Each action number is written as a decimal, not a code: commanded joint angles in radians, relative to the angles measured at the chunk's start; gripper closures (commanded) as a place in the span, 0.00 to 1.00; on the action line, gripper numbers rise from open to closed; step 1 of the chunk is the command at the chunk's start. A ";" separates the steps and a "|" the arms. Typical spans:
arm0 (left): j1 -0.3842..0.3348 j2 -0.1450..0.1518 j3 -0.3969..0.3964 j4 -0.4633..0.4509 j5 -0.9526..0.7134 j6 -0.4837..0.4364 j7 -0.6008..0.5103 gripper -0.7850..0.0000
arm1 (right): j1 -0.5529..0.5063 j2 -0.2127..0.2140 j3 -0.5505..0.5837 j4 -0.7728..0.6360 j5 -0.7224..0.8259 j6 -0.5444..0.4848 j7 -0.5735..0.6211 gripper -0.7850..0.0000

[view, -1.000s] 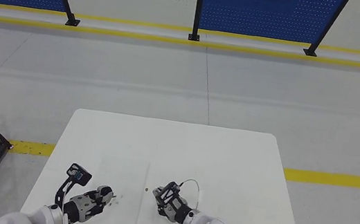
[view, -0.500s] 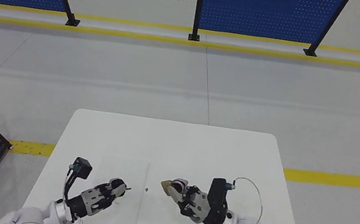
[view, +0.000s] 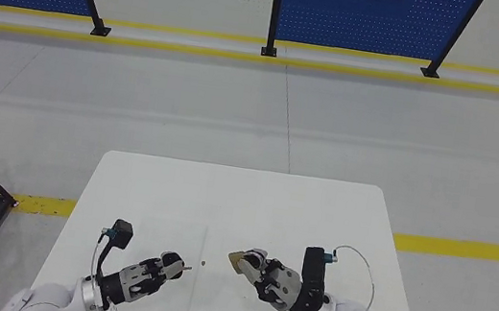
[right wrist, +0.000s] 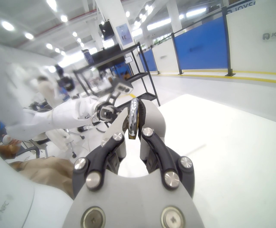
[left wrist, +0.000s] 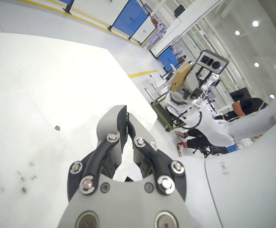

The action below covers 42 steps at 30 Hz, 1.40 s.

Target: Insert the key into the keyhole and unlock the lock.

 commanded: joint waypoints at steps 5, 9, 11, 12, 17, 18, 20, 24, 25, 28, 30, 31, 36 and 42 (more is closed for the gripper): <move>-0.007 -0.002 0.023 -0.002 -0.007 0.009 0.025 1.00 | 0.013 -0.005 -0.031 0.018 0.045 0.032 0.016 1.00; -0.004 -0.005 0.069 0.024 -0.086 -0.060 0.079 1.00 | 0.052 -0.019 -0.091 0.057 0.133 0.062 -0.011 1.00; -0.007 -0.006 0.085 0.044 -0.136 -0.108 0.110 1.00 | 0.068 -0.027 -0.126 0.077 0.179 0.053 -0.029 1.00; -0.010 -0.007 0.093 0.053 -0.156 -0.133 0.129 1.00 | 0.074 -0.031 -0.142 0.088 0.213 0.047 -0.042 1.00; -0.027 -0.012 0.139 0.097 -0.216 -0.231 0.206 1.00 | 0.110 -0.045 -0.201 0.143 0.341 0.011 -0.051 1.00; -0.030 -0.014 0.148 0.103 -0.213 -0.243 0.221 1.00 | 0.115 -0.047 -0.208 0.151 0.355 0.008 -0.051 1.00; -0.037 -0.018 0.166 0.110 -0.205 -0.265 0.255 1.00 | 0.122 -0.050 -0.222 0.164 0.385 -0.005 -0.047 1.00; -0.046 -0.025 0.192 0.120 -0.174 -0.297 0.313 1.00 | 0.126 -0.053 -0.225 0.173 0.396 -0.009 -0.062 1.00; -0.047 -0.026 0.195 0.121 -0.161 -0.299 0.325 1.00 | 0.125 -0.054 -0.225 0.174 0.392 -0.009 -0.063 1.00; -0.053 -0.030 0.209 0.120 -0.126 -0.290 0.350 1.00 | 0.120 -0.054 -0.226 0.170 0.383 -0.007 -0.066 1.00; -0.057 -0.031 0.218 0.123 -0.112 -0.285 0.363 1.00 | 0.117 -0.054 -0.225 0.167 0.370 -0.006 -0.068 1.00; -0.060 -0.032 0.221 0.124 -0.105 -0.283 0.368 1.00 | 0.115 -0.054 -0.223 0.164 0.358 -0.002 -0.071 1.00; -0.072 -0.033 0.235 0.129 -0.088 -0.273 0.387 1.00 | 0.106 -0.058 -0.231 0.157 0.319 0.010 -0.090 1.00; -0.085 -0.031 0.246 0.136 -0.090 -0.271 0.393 1.00 | 0.110 -0.061 -0.240 0.161 0.307 0.021 -0.092 1.00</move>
